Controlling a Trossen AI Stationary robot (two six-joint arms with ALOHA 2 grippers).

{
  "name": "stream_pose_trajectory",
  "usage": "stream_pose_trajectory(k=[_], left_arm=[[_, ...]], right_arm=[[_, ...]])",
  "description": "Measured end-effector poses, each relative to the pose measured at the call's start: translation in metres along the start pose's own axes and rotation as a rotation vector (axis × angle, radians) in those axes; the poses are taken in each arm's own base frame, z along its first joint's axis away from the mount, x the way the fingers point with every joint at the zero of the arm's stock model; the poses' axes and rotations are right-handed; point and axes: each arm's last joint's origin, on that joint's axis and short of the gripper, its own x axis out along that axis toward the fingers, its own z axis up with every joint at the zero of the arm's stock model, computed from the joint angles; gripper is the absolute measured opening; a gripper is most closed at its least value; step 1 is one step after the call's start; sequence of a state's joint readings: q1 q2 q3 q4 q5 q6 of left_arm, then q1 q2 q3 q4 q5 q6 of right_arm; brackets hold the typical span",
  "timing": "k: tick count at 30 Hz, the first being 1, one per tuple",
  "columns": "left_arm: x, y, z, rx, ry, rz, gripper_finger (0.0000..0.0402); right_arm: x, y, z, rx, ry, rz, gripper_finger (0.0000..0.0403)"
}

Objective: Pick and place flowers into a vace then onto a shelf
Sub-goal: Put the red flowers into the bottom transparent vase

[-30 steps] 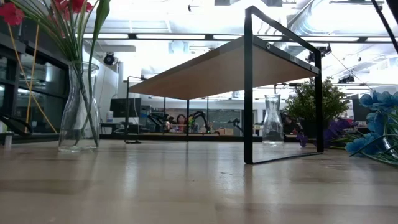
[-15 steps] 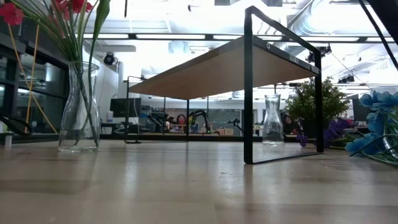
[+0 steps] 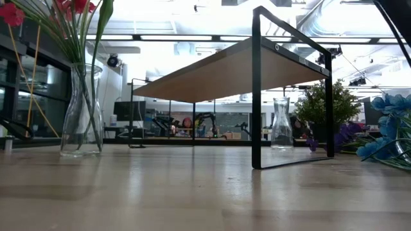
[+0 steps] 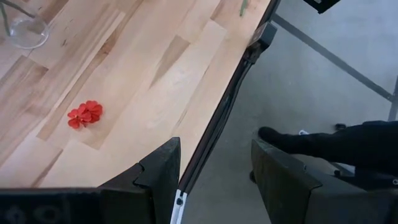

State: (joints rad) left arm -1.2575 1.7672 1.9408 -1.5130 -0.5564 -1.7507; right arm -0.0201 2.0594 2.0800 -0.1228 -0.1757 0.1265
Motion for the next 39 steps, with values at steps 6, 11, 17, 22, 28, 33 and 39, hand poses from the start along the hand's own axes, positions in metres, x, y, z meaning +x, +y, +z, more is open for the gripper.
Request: stream_pose_trajectory(k=[6, 11, 17, 22, 28, 33, 39], left_arm=[[0.0, 0.0, 0.0, -0.008, 0.0, 0.001, 0.023], [0.0, 0.0, 0.0, -0.008, 0.0, 0.001, 0.023], [0.0, 0.0, 0.0, -0.011, 0.0, 0.001, 0.023], [0.0, 0.0, 0.0, -0.015, 0.0, 0.0, 0.023], [0.0, 0.001, 0.0, -0.012, -0.001, 0.005, 0.023], [0.0, 0.001, 0.0, -0.01, -0.004, 0.007, 0.023], [0.0, 0.001, 0.001, -0.008, -0.035, 0.002, 0.023]], right_arm=[[0.0, 0.001, -0.001, -0.005, 0.002, 0.003, 0.0], [0.0, 0.0, -0.002, -0.001, 0.014, -0.003, 0.0], [-0.002, -0.014, -0.002, 0.02, 0.026, -0.051, 0.0], [-0.005, -0.025, -0.002, 0.07, 0.039, -0.067, 0.0], [-0.006, -0.029, -0.003, 0.131, 0.049, -0.07, 0.0], [-0.006, -0.031, -0.003, 0.151, 0.048, -0.074, 0.0], [-0.006, -0.032, -0.004, 0.184, 0.049, -0.077, 0.0]])
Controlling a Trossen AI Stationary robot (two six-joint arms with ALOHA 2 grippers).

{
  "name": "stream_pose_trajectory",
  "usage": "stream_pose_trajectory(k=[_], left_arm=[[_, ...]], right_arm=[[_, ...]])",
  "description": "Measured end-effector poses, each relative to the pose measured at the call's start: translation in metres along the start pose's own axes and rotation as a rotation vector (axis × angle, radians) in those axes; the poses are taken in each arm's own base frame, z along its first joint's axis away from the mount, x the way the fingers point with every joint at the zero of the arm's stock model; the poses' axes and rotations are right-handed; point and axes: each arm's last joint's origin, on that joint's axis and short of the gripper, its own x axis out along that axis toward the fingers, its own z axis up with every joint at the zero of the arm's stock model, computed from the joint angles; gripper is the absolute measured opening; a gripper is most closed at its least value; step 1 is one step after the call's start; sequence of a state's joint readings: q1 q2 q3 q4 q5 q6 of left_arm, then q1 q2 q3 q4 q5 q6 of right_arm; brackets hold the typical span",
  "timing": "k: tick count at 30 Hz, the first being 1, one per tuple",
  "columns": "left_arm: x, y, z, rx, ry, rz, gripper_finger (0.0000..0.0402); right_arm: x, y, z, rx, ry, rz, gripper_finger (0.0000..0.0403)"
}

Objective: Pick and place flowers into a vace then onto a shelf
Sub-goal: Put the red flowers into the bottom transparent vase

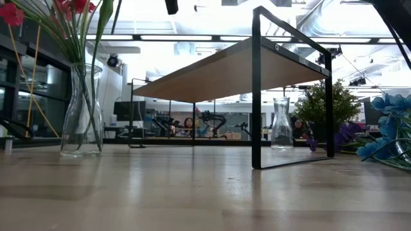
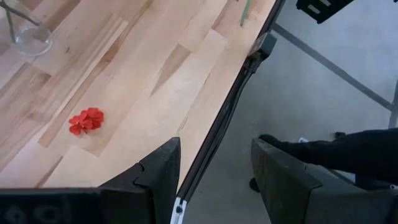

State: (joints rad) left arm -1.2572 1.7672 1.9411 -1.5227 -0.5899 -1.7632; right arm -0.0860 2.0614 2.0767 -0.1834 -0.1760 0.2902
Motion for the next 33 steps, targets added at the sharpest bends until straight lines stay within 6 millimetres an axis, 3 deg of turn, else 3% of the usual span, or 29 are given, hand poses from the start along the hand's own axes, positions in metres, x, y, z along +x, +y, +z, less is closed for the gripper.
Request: stream_pose_trajectory(k=[10, 27, 33], left_arm=[[0.0, 0.0, 0.0, 0.003, -0.005, 0.004, 0.023], [0.0, 0.001, 0.0, -0.011, -0.006, 0.005, 0.023], [0.0, 0.001, 0.0, -0.007, -0.008, 0.011, 0.023]], right_arm=[[0.01, -0.008, -0.008, 0.051, -0.004, -0.002, 0.0], [0.011, -0.002, -0.009, 0.094, -0.004, 0.012, 0.0], [0.021, -0.001, -0.017, 0.138, -0.001, 0.046, 0.0]])
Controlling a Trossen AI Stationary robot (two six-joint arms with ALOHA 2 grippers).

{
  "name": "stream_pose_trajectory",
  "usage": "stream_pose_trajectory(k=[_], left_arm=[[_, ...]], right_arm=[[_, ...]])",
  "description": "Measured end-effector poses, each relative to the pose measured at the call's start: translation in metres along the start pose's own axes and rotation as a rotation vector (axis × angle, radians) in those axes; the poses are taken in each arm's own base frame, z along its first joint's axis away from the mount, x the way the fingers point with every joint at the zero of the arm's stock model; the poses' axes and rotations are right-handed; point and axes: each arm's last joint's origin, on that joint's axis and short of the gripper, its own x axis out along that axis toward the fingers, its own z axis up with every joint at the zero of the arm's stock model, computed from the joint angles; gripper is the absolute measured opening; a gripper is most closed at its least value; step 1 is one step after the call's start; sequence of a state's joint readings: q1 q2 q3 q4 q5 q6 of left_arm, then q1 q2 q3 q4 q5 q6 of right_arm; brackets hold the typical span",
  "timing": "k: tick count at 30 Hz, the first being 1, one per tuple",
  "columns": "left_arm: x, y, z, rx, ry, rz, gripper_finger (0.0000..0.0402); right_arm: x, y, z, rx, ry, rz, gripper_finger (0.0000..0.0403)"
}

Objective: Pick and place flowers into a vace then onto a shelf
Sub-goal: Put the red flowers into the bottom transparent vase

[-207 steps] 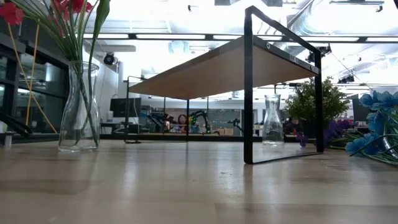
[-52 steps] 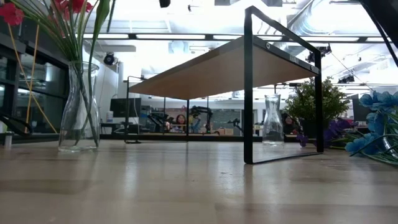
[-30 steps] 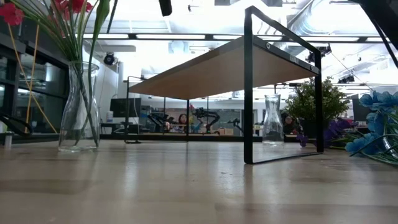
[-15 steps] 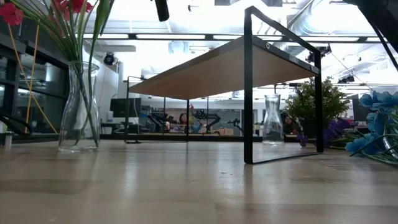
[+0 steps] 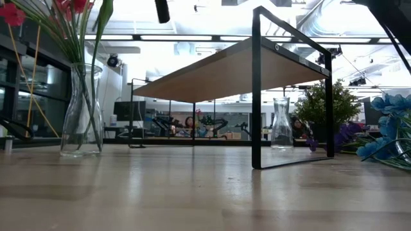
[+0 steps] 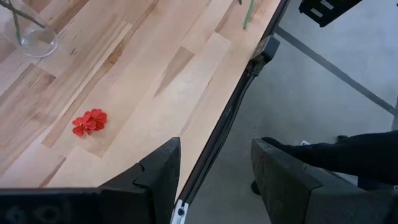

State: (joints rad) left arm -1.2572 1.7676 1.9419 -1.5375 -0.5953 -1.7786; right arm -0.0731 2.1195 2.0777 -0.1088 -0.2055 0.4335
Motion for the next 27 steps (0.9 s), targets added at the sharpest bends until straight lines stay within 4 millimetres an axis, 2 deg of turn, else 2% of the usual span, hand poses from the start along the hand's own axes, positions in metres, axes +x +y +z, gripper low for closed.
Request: stream_pose_trajectory(k=[7, 27], left_arm=[[0.0, 0.0, 0.0, -0.001, 0.001, 0.001, 0.023], [0.0, 0.001, 0.0, 0.006, 0.003, 0.009, 0.023]], right_arm=[[0.014, -0.003, -0.014, 0.029, 0.009, 0.024, 0.0], [0.016, 0.002, -0.028, -0.038, 0.084, -0.046, 0.0]])
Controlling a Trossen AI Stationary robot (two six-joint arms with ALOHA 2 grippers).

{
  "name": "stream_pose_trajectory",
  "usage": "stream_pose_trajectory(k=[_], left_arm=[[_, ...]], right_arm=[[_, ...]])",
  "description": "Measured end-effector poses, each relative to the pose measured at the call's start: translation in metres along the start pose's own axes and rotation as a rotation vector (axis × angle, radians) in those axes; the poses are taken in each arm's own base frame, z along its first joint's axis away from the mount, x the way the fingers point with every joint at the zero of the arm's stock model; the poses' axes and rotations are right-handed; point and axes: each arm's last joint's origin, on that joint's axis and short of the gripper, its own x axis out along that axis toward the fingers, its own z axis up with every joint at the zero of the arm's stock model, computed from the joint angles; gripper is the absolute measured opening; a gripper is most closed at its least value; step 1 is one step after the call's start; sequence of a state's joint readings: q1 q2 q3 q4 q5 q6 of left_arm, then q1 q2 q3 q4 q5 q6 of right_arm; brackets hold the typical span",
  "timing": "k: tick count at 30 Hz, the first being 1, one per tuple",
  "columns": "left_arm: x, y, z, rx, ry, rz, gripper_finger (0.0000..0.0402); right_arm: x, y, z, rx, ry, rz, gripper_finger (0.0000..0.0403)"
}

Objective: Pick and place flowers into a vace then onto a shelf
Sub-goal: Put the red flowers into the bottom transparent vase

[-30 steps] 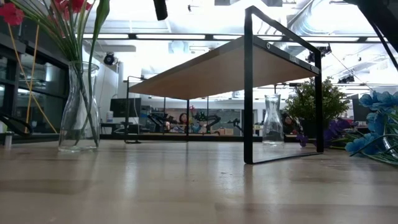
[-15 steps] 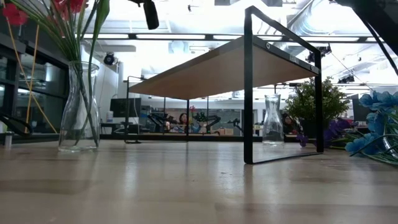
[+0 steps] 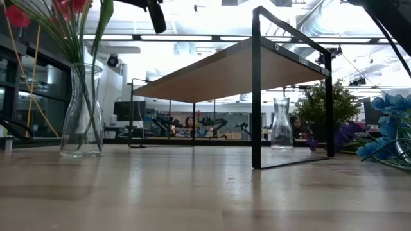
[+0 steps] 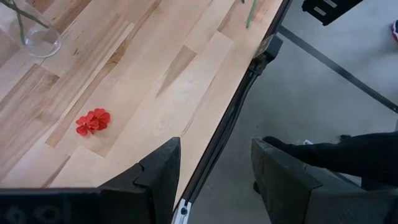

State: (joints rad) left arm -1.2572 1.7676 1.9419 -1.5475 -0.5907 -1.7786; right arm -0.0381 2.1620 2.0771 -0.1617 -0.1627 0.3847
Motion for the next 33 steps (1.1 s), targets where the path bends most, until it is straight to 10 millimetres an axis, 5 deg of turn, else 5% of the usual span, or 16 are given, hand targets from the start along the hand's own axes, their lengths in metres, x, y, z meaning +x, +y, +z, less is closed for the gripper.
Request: stream_pose_trajectory(k=[17, 33], left_arm=[[0.0, 0.0, 0.0, -0.006, 0.001, -0.003, 0.023], [0.0, 0.0, 0.0, -0.009, 0.009, -0.002, 0.023]], right_arm=[[0.001, 0.007, 0.003, -0.047, -0.065, -0.015, 0.0], [0.027, -0.005, -0.025, -0.055, -0.026, -0.02, 0.0]])
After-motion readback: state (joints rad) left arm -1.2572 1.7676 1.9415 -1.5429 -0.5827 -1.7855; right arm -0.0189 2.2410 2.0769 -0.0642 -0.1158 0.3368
